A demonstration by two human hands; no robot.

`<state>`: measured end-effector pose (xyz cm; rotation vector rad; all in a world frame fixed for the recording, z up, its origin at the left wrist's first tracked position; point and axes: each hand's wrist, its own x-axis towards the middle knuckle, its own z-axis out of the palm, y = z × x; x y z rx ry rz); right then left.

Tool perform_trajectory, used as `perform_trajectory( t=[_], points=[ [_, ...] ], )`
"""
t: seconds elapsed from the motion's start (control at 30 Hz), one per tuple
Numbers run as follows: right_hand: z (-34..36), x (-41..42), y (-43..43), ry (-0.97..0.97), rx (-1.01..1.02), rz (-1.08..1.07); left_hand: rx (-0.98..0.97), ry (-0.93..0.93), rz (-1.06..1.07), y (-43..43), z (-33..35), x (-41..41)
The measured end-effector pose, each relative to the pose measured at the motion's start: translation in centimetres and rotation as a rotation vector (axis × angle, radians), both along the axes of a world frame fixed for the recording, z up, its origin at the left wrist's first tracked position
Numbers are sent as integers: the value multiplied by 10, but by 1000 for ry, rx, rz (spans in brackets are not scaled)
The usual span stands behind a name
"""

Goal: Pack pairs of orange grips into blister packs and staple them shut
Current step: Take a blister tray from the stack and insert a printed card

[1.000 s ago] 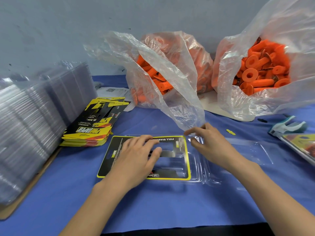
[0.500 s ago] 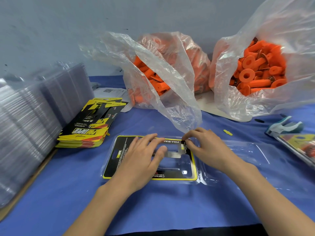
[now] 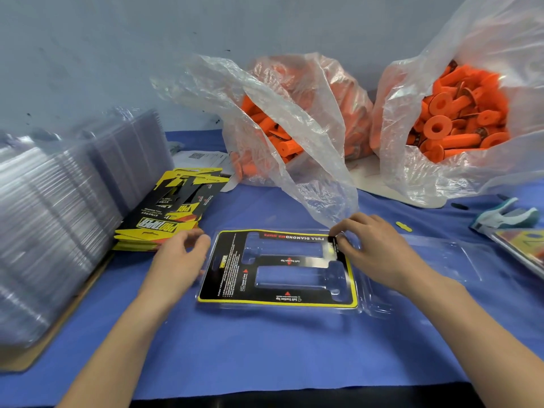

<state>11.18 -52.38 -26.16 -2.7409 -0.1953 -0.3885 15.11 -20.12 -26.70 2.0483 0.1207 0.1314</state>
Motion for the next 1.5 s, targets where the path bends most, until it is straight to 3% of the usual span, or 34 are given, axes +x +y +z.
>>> perform_trajectory(
  t=[0.2,0.4,0.5,0.7,0.8,0.9,1.1,1.33,1.5],
  points=[
    [5,-3,1,-12,-18,15,-54,215,-51,-19,3,7],
    [6,-5,2,-37,-27,29,150,263,-54,-28,4,23],
    [6,-4,1,-45,-40,26,219,265,-37,-32,3,26],
    [6,-3,1,114,3,23,338,251,2,-37,-1,26],
    [11,-6,6,86,-12,18,341,249,2,-38,-1,26],
    [19,-14,26,64,3,148,327,245,2,-37,-2,25],
    [9,-25,44,282,-84,290,324,252,4,-35,-1,21],
    [7,-25,42,262,-115,292,77,389,-310,4,13,-9],
    [8,-25,39,274,-123,289,278,439,-455,25,14,-29]
  ],
)
